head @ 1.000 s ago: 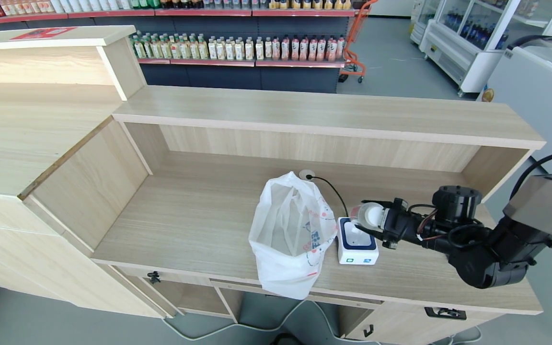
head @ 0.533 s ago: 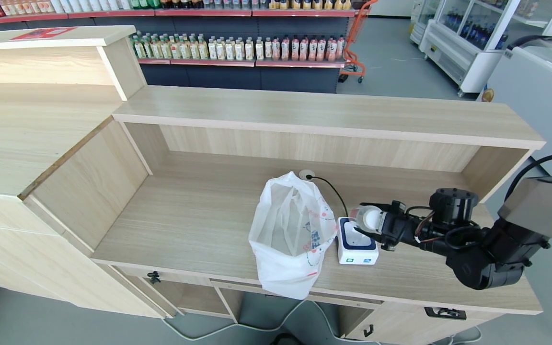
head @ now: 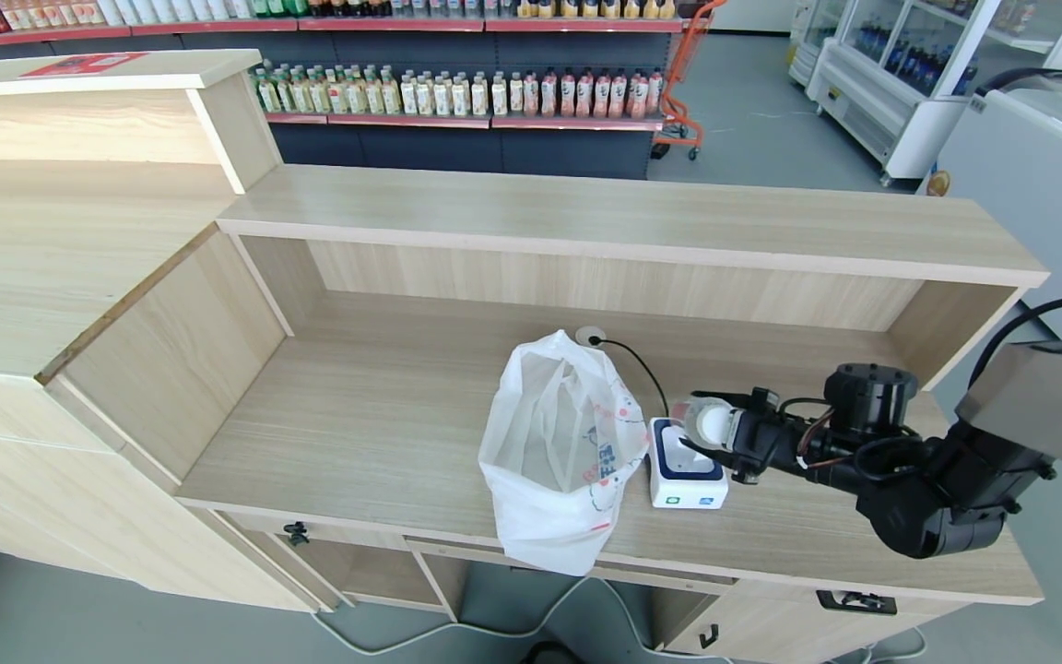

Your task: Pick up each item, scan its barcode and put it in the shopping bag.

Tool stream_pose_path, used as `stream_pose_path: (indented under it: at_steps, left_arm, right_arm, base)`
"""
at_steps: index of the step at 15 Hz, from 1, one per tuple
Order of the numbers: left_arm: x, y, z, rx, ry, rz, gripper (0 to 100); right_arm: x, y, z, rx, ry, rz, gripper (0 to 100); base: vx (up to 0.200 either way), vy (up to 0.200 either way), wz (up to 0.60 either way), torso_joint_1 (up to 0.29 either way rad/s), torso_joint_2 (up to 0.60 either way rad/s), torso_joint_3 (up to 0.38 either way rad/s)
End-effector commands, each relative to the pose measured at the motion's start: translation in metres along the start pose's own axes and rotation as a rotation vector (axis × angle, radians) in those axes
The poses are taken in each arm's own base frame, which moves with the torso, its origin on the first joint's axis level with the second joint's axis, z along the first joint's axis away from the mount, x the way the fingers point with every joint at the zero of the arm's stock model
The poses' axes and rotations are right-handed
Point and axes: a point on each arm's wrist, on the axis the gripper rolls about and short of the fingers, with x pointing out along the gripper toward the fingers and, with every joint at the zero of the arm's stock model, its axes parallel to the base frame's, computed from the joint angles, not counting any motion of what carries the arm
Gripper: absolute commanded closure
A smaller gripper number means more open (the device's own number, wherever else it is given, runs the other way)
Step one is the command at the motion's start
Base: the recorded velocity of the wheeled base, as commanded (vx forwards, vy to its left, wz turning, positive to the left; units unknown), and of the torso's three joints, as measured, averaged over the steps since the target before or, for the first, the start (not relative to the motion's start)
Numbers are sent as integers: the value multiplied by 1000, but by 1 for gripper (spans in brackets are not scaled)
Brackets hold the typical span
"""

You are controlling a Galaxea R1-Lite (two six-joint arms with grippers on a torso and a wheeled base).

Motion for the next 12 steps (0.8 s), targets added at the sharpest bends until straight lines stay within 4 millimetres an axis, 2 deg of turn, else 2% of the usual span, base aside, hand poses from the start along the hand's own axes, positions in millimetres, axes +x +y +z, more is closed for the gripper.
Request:
stream_pose_path:
  at_steps: [1,3,7,10,12]
  left_arm:
    - [0,0,0,0,0,1,100]
    - [0,0,0,0,0,0,100]
    - [0,0,0,0,0,1,100]
    - [0,0,0,0,0,0,100]
    - [0,0,0,0,0,0,100]
  right_arm:
    - [-2,-2,2,0,0,-3,100]
    - [-3,-5,5,-3,-4,-12,100]
    - [-22,-30,29,114,-38,-73,100]
    - [-39,-57,56,260,-87,-147,100]
    - [-55,-66,74,421,-64,-231,100]
  base:
    - [0,0,0,0,0,0]
    - [0,0,0,0,0,0]
    - [0,0,0,0,0,0]
    - [0,0,0,0,0,0]
    - [0,0,0,0,0,0]
